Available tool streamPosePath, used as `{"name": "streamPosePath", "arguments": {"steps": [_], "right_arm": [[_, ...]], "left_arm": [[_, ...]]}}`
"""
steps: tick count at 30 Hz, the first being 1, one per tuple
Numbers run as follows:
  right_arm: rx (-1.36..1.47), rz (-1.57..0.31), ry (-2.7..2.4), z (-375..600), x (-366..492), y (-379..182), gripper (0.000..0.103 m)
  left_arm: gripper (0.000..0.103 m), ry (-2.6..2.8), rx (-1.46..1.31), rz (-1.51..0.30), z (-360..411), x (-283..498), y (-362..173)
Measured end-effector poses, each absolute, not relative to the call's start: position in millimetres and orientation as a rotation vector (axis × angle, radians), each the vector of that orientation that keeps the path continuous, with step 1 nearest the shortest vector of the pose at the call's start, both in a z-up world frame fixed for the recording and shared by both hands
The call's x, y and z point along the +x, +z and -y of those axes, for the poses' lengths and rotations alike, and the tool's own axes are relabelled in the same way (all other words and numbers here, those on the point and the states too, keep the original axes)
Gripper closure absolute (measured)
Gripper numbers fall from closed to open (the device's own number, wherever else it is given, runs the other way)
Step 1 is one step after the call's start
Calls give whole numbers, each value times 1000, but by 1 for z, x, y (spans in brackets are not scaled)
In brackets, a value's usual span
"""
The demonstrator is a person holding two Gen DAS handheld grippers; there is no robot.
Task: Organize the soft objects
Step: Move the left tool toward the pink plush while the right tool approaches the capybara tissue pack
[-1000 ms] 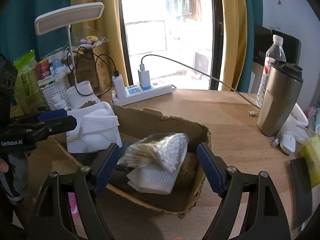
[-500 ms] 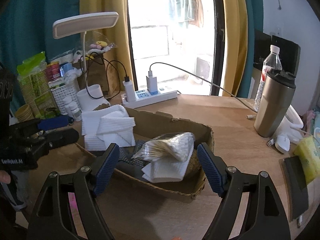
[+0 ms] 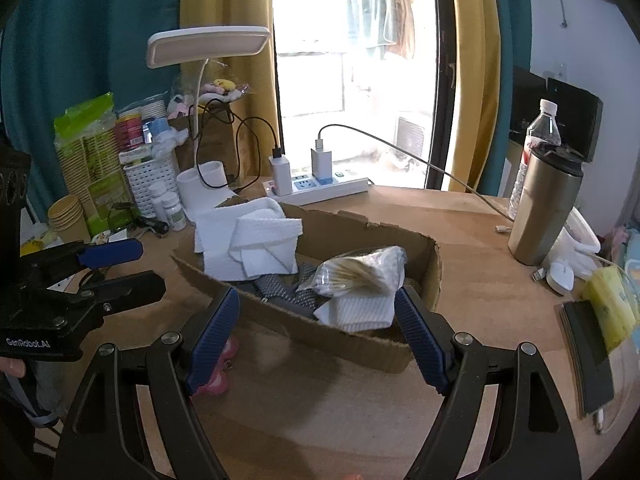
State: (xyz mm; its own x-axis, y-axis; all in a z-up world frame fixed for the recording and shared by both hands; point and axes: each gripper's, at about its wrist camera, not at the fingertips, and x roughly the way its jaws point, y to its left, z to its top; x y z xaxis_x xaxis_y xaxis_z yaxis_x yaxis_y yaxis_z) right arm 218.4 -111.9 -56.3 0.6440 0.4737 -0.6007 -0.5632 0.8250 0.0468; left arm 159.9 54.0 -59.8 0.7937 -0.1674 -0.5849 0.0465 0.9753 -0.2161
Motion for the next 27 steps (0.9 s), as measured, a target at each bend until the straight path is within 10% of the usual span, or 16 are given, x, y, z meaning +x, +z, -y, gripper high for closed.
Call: {"name": "streamPosePath", "arguments": {"steps": [27], "right_arm": [[-199, -663, 606, 111, 144, -67, 20]], "left_arm": [[27, -105, -212, -610, -53, 80, -66]]}}
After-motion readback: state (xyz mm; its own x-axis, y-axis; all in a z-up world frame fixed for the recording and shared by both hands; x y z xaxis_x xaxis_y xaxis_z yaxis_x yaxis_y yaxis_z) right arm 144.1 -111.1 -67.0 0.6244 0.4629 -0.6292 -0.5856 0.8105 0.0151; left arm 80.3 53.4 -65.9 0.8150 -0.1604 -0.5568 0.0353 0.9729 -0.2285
